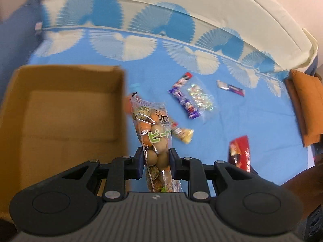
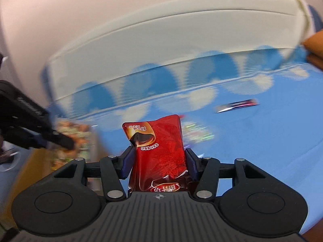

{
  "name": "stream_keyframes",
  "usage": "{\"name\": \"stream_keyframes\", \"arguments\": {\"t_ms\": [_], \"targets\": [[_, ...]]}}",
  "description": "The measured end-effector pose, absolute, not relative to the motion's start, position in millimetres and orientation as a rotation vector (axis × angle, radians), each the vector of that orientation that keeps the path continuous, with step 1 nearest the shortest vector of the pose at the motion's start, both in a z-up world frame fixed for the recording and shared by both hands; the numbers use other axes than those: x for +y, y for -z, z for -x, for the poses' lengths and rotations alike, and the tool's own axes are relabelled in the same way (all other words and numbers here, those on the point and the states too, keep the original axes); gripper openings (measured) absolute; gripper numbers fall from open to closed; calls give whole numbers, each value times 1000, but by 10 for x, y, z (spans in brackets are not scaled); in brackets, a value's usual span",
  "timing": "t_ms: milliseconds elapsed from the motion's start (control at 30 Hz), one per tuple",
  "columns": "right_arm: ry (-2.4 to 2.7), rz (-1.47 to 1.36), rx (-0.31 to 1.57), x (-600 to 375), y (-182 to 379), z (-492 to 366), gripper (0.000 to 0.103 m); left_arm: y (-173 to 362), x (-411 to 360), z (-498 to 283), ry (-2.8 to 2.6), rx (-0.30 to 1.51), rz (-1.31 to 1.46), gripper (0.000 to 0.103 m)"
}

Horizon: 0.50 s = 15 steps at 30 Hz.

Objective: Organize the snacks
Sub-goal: 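Carry the peanut bag and red pouch over the box with both tools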

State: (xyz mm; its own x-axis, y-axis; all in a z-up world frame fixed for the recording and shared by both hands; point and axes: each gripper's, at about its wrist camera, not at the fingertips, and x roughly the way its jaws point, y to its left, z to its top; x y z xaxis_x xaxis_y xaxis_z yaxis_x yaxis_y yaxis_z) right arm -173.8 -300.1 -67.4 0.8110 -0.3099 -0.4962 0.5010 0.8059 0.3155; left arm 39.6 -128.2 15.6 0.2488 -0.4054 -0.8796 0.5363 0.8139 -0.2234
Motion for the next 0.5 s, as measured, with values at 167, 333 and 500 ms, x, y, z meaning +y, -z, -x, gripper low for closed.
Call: {"name": "stream_keyframes", "arguments": {"t_ms": [167,333,500], "targets": [[294,-430,466,-2228,459,1643,56,-305,-414,-218,591,1134,-70,28],[211,-370,501,-1735,282,1456,56,-354,259,-184,540,1098,-1,28],[181,-301,521,-1362,134,1319,56,-353,701,-264,517,1080,67,28]]}}
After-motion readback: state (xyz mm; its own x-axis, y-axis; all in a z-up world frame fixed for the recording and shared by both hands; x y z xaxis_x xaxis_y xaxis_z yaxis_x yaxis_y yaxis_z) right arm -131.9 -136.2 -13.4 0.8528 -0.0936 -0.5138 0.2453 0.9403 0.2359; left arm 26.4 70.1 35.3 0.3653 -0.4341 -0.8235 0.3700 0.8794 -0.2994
